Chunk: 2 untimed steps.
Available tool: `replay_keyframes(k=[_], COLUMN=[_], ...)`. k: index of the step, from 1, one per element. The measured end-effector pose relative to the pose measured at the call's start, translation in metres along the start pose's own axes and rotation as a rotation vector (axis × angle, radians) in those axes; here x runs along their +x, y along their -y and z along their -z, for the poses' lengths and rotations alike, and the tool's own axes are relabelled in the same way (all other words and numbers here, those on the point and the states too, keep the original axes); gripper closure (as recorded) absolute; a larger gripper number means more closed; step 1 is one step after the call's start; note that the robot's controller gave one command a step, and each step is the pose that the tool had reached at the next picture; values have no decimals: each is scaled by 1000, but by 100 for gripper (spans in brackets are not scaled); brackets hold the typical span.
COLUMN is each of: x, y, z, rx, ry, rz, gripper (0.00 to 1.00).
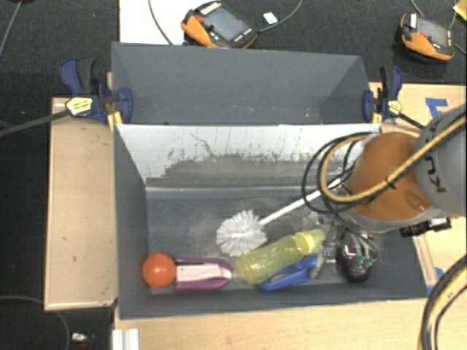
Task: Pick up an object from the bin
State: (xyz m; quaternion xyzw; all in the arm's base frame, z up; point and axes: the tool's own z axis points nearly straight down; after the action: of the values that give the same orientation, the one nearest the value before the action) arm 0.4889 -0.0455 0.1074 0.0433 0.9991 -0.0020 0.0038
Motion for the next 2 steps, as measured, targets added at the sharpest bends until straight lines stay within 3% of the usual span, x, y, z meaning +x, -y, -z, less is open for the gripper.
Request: replay_keyframes(k=[1, 2], x=[-28, 1], y=[-11, 1], z=[102, 17], rx=[-1, 0], ry=[0, 3], rz=[1, -91], gripper=[0, 0])
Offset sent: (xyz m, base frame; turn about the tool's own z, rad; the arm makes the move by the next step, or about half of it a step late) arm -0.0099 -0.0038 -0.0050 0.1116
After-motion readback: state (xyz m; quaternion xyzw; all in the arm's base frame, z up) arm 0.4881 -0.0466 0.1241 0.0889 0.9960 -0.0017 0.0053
